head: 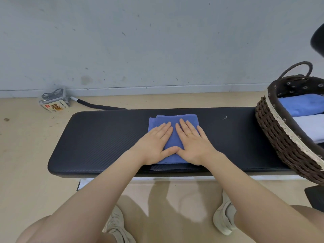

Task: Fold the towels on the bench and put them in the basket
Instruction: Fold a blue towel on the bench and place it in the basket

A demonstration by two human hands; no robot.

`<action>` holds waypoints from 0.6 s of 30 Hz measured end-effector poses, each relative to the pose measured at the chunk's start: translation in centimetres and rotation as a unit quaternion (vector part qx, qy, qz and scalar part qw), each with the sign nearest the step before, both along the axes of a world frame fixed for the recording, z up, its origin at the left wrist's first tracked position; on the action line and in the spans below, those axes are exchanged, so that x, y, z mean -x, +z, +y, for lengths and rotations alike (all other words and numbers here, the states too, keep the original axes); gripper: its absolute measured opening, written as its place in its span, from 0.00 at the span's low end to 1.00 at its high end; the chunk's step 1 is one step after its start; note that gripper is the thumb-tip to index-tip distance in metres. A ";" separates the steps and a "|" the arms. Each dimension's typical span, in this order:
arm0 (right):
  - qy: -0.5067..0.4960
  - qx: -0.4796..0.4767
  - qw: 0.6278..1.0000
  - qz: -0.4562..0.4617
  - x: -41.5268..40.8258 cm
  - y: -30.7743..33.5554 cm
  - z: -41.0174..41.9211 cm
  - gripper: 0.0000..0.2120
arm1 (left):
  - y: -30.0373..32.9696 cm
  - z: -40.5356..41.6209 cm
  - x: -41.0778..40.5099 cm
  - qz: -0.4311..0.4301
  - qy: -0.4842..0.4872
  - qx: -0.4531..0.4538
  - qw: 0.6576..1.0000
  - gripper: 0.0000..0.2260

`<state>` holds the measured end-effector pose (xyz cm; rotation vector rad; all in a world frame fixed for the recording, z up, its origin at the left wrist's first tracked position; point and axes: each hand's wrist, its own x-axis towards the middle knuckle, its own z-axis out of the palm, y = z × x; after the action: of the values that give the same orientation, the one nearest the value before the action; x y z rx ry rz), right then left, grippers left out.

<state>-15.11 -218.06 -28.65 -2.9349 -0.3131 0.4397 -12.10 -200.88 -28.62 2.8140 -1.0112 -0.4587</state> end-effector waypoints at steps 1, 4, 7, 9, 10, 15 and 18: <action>-0.022 -0.023 0.999 0.007 0.1 -0.2 -0.5 0.34 | -0.3 0.3 0.1 -0.005 -0.001 -0.006 1.000 0.45; -0.137 -0.103 0.985 -0.018 1.2 -1.0 -2.2 0.32 | -1.0 0.6 0.6 -0.019 0.022 -0.017 0.999 0.54; -0.231 -0.104 0.966 -0.055 2.1 -1.3 -3.3 0.33 | -1.1 0.3 1.2 -0.001 0.067 0.017 0.998 0.53; -0.276 -0.145 0.950 -0.036 1.9 -1.2 -3.5 0.31 | -0.8 -0.2 1.5 0.036 0.092 0.051 0.994 0.49; -0.293 -0.180 0.939 -0.026 1.7 -1.1 -3.5 0.26 | -0.6 -0.6 1.6 0.056 0.100 0.069 0.991 0.47; -0.345 -0.216 0.913 -0.033 0.7 -0.1 -3.9 0.13 | 0.3 -2.7 2.6 0.105 0.110 0.145 0.978 0.36; -0.341 -0.234 0.910 -0.040 0.8 1.3 -4.9 0.05 | 1.1 -3.2 2.3 0.102 0.127 0.184 0.969 0.27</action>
<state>-15.88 -223.00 -27.39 -2.3737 0.5227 0.1122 -14.42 -204.04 -27.51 2.4572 -0.6086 -0.4631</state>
